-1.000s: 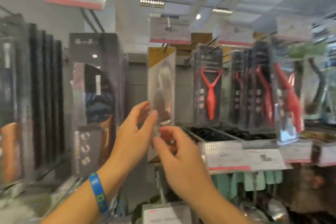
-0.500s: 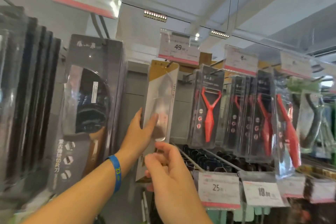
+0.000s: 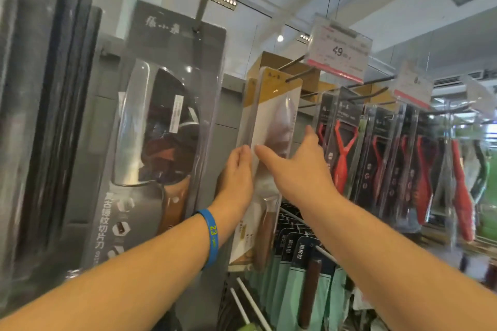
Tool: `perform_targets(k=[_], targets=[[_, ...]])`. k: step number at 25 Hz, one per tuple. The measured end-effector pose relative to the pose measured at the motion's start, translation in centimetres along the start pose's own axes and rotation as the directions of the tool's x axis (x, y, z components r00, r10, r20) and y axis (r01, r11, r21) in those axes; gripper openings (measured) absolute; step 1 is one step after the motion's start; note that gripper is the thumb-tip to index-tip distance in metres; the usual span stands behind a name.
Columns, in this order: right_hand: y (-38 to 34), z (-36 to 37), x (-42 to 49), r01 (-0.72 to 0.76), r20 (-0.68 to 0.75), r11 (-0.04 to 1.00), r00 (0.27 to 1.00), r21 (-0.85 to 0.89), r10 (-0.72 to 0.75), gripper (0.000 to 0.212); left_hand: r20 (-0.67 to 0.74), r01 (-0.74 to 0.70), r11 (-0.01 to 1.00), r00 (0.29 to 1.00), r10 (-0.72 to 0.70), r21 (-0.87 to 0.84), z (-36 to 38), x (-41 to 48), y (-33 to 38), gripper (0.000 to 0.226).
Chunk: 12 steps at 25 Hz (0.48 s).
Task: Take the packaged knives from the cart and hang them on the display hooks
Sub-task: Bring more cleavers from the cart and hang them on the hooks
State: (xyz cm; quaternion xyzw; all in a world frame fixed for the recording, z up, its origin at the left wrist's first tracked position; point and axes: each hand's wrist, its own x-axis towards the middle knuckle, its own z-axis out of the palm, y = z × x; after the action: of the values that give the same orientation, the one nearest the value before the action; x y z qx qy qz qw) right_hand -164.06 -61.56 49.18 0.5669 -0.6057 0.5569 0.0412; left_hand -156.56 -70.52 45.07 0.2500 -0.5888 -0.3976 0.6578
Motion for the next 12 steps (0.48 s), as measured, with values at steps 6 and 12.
perform_targets(k=[6,12], targets=[[0.5,3.1,4.1,-0.128,0.02,0.971,0.992,0.2,0.126,0.138,-0.179,0.016,0.998,0.984,-0.006,0.056,-1.3,0.8,-0.8,0.034],[2.7,4.8,5.3,-0.147,0.007,0.926,0.988,0.348,0.154,0.129,-0.085,0.241,0.969,0.968,-0.237,0.045,-1.8,1.0,-3.6,0.052]])
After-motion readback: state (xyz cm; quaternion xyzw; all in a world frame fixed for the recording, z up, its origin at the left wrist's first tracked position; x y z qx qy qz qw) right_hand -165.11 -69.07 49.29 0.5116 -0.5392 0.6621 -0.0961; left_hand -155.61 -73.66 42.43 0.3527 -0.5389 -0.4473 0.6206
